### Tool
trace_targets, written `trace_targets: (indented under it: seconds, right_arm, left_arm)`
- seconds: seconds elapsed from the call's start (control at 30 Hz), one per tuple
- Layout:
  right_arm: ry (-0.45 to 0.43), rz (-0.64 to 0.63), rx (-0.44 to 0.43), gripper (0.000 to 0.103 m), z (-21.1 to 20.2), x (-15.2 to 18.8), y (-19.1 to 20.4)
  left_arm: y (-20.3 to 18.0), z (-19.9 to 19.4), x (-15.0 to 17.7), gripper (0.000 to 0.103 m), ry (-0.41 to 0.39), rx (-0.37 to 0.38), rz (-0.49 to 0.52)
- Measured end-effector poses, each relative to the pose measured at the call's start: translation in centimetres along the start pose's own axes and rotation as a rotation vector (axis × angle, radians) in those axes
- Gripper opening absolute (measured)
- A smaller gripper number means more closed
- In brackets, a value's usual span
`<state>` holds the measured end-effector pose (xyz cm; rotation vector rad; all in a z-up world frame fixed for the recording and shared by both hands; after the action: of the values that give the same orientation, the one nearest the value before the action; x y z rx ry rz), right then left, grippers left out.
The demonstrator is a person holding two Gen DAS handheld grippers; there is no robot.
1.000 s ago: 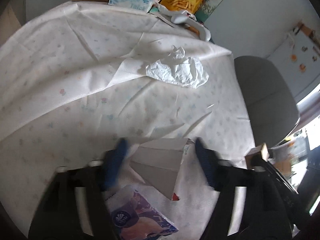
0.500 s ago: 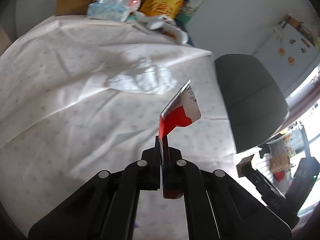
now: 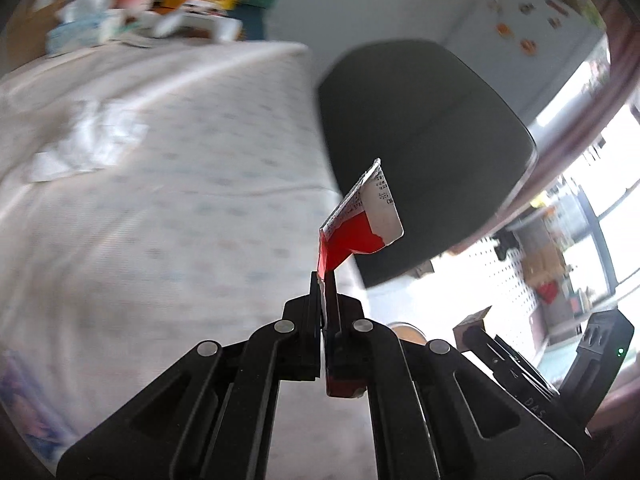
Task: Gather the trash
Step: 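Carry the red packet and the brown box over the trash bin, then open the right gripper to drop the box while the left gripper drops the packet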
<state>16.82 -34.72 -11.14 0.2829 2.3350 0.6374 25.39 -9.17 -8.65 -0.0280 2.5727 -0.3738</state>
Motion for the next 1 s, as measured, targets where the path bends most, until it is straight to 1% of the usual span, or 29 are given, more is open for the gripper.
trace_targets:
  seconds: [0.17,0.37,0.53,0.6,0.63,0.7,0.73,0.9,1.0]
  right_arm:
    - [-0.018,0.046,0.053,0.050,-1.3,-0.2,-4.3]
    - [-0.032,0.102,0.110,0.050,-2.9,0.2,-9.1]
    - [-0.042,0.158,0.158,0.051,-4.6,1.2,-13.3]
    - [-0.042,0.175,0.176,0.053,-5.2,1.4,-14.6]
    - [-0.035,0.185,0.185,0.062,-5.5,1.6,-15.5]
    - [-0.045,0.197,0.198,0.074,-6.4,1.9,-16.5]
    - [-0.055,0.199,0.210,0.077,-7.1,2.2,-17.2]
    - [-0.077,0.238,0.256,0.078,-9.3,2.8,-19.8]
    - [-0.103,0.274,0.288,0.078,-11.4,3.3,-21.5]
  left_arm:
    - [-5.0,2.7,1.2,0.003,0.051,0.036,0.069]
    - [-9.8,5.4,2.6,0.003,0.108,0.062,0.140]
    - [-13.1,6.9,3.5,0.003,0.140,0.073,0.199]
    - [-14.5,7.7,4.0,0.003,0.160,0.080,0.216]
    - [-15.3,8.1,4.3,0.003,0.172,0.089,0.227]
    - [-16.6,8.6,4.7,0.003,0.185,0.100,0.246]
    - [-17.2,8.8,5.0,0.003,0.191,0.105,0.257]
    - [-19.8,10.3,6.7,0.003,0.239,0.129,0.307]
    - [-22.3,11.5,8.1,0.003,0.277,0.139,0.344]
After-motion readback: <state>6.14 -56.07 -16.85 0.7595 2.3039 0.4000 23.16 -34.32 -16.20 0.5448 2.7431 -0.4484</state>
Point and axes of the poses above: each gripper's, at about its wrist camera, not at the fingertips, and z roughly the way its jaws point, y to its left, x to its underside, the point moved 1 cm from there along z, roughly the way its jaws point, and after that the axes turned 8 degrees about -x, right-handed, at the moved point
